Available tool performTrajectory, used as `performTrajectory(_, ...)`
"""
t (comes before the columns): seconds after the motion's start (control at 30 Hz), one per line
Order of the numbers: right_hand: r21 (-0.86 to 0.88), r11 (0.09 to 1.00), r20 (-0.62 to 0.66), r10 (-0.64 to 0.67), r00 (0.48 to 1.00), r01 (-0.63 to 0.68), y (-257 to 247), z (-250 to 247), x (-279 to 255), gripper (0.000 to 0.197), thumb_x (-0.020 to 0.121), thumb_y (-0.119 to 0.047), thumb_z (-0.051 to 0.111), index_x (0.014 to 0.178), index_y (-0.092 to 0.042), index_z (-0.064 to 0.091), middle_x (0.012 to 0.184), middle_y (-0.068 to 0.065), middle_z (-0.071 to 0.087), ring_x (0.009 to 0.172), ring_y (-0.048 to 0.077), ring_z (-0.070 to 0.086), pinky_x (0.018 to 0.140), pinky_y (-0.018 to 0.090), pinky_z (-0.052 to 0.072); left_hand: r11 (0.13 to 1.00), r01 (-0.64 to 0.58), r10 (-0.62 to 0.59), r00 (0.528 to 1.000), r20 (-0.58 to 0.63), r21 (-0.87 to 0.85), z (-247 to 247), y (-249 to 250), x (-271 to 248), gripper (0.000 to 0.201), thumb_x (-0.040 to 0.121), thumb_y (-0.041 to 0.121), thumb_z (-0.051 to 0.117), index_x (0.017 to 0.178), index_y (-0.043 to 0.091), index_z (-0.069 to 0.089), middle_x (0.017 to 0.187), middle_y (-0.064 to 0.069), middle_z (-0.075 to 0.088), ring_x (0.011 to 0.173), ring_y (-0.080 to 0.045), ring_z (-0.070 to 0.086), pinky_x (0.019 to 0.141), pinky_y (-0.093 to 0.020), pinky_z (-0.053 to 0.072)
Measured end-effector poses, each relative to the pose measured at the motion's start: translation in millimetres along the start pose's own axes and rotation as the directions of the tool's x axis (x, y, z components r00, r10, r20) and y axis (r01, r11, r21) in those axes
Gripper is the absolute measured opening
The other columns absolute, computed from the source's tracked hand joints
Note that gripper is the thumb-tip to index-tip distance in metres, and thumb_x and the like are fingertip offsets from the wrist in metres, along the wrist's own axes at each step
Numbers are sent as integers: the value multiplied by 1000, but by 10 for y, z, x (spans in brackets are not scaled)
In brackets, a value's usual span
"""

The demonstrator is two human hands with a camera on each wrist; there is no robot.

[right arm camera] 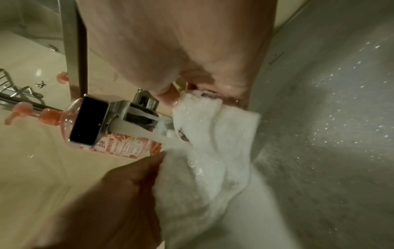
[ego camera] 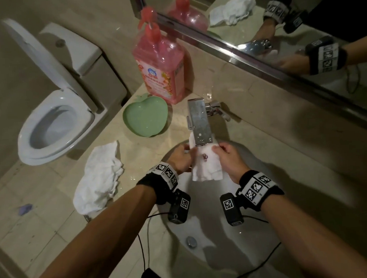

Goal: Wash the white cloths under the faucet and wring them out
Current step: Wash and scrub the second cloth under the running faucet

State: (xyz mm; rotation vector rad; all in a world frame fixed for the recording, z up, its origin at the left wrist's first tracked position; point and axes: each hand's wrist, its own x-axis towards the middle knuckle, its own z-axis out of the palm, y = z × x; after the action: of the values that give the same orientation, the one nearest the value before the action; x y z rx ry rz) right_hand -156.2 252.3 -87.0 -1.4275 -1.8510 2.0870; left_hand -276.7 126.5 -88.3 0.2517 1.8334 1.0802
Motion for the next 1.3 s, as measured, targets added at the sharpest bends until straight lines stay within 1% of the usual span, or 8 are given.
performTrajectory(0.17,12,999,-44,48,998,-47,90,-193,-3,29,81,-13,82,103,-13,63,96,5,75,88,22,73,77,39,60,1000,-25,25,998,-56,-2,85,105,80,28,102,17,43,119,8,64,108,-9,72,95,-27,68,77,-27,57)
performTrajectory(0.33,-24,997,-69,76,995,-78,119,-361,40,31,82,-5,74,104,-23,61,107,8,73,97,28,71,84,51,61,989,-116,113,993,35,95,152,129,91,11,91,21,64,99,17,69,95,-6,74,92,-33,69,74,-40,59)
performTrajectory(0.43,-65,994,-59,84,995,-87,118,-413,40,31,88,-13,68,114,-26,57,113,5,71,100,26,69,84,57,60,968,-120,133,990,-46,223,111,161,145,9,97,15,51,91,16,59,93,-4,69,87,-27,63,68,-26,52)
performTrajectory(0.57,-143,989,3,26,1000,-26,102,-432,49,36,90,-21,69,121,-27,53,120,4,68,110,27,65,95,54,55,834,-146,216,974,-70,533,4,199,151,25,96,25,52,120,19,51,111,-13,68,94,-32,65,78,-34,51)
performTrajectory(0.67,-140,990,91,2,996,11,74,-419,47,37,93,-16,64,126,-31,58,117,2,71,106,26,68,86,47,59,936,-108,113,994,4,336,-132,211,101,33,99,14,48,130,23,46,111,-15,66,93,-38,67,70,-52,60)
performTrajectory(0.83,-56,998,145,-12,989,20,-22,-259,27,50,92,2,51,106,-43,67,105,0,74,92,23,69,59,35,55,996,-87,85,996,36,38,-405,129,-58,25,99,-2,45,116,17,47,92,-16,62,63,-20,66,46,-31,56)
performTrajectory(1.13,47,998,190,41,981,-51,-91,67,142,38,94,8,55,127,-9,64,121,20,68,87,30,58,56,30,51,970,79,-76,997,20,-229,-692,3,-199,39,92,-10,49,120,16,57,102,-14,63,73,-26,65,53,-33,60)
performTrajectory(1.3,-3,1000,184,22,983,-21,-161,18,57,36,97,15,41,111,-6,67,116,24,66,83,30,56,53,28,48,960,98,-87,995,53,-264,-685,41,-256,30,90,-11,44,103,10,61,85,-13,62,69,-26,61,63,-36,57)
